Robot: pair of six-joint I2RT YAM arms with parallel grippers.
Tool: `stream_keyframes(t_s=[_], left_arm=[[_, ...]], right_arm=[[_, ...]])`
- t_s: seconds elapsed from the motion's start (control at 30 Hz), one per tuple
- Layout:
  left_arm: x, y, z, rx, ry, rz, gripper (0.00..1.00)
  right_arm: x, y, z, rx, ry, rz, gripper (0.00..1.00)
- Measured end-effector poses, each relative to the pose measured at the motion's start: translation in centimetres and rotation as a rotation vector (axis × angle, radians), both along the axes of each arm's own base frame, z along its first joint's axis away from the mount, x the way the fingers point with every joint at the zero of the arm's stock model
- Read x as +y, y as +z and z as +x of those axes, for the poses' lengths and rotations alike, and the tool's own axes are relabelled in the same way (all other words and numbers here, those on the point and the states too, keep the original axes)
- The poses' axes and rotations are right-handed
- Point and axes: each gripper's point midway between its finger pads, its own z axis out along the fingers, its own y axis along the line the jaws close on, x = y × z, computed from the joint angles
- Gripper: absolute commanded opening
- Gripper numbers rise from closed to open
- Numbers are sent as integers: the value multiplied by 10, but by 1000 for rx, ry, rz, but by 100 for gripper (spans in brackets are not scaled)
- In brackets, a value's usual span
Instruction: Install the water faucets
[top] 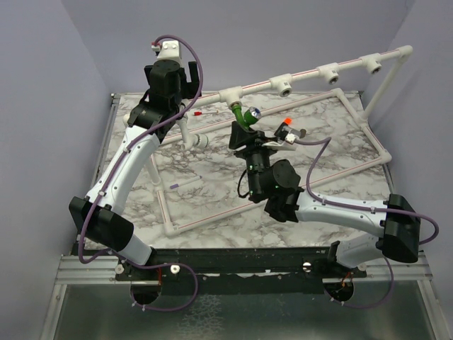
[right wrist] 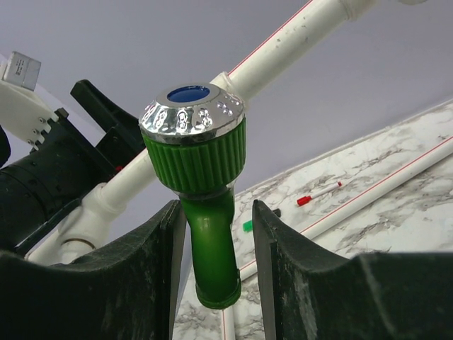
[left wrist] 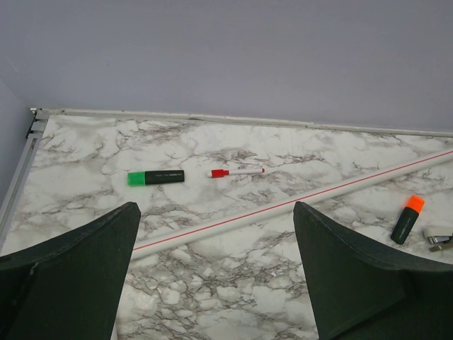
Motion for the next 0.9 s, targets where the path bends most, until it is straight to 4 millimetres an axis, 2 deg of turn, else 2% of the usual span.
stream_keyframes(t_s=[0.27, 0.37, 0.47, 0.53, 0.57, 0.9], left_arm=[[0, 0, 0, 0, 0, 0, 90], [0, 0, 0, 0, 0, 0, 90], [0, 0, 0, 0, 0, 0, 90], [0, 0, 0, -1, 0, 0, 90], [0, 0, 0, -1, 0, 0, 90], [1, 0, 0, -1, 3, -1, 90]], right_arm=[[-3, 7, 5, -27, 5, 8, 42], [-2, 8, 7, -32, 13, 14, 37], [-2, 8, 8, -33, 17, 25, 25], [-2, 8, 9, -31, 20, 42, 6], [-1, 8, 9, -30, 21, 52, 1], [2, 5, 9, 33, 60, 258, 1]])
